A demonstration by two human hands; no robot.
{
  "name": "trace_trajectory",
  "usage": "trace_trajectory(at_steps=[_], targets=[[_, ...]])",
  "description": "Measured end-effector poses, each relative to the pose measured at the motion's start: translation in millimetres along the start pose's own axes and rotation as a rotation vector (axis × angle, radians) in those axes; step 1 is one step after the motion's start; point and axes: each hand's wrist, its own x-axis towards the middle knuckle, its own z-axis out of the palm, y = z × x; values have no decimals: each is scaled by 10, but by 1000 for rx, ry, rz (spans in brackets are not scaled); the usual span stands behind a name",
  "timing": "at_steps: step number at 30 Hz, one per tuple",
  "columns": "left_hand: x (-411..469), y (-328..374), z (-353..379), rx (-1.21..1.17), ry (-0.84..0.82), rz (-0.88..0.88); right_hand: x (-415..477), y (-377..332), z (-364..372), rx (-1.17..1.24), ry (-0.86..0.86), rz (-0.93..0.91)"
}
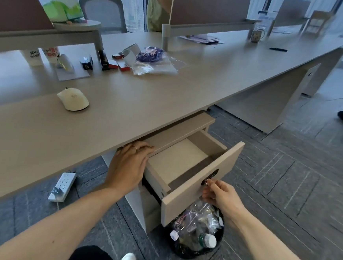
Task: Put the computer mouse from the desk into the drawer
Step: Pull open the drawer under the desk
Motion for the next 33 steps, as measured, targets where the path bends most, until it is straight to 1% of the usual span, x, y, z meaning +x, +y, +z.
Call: trace_trajectory(at_steps=[7, 15, 28, 33], targets=[[-20, 71, -8, 16, 20, -13, -344, 148, -406, -13, 22, 7], [-27, 70, 38, 28, 47, -24, -563, 241, -630, 17, 12, -24], [-11, 71, 24, 36, 33, -31, -541, 310, -674, -13, 21, -48], [-5, 92, -7, 37, 0, -37, -554, 314, -683, -42, 21, -49]])
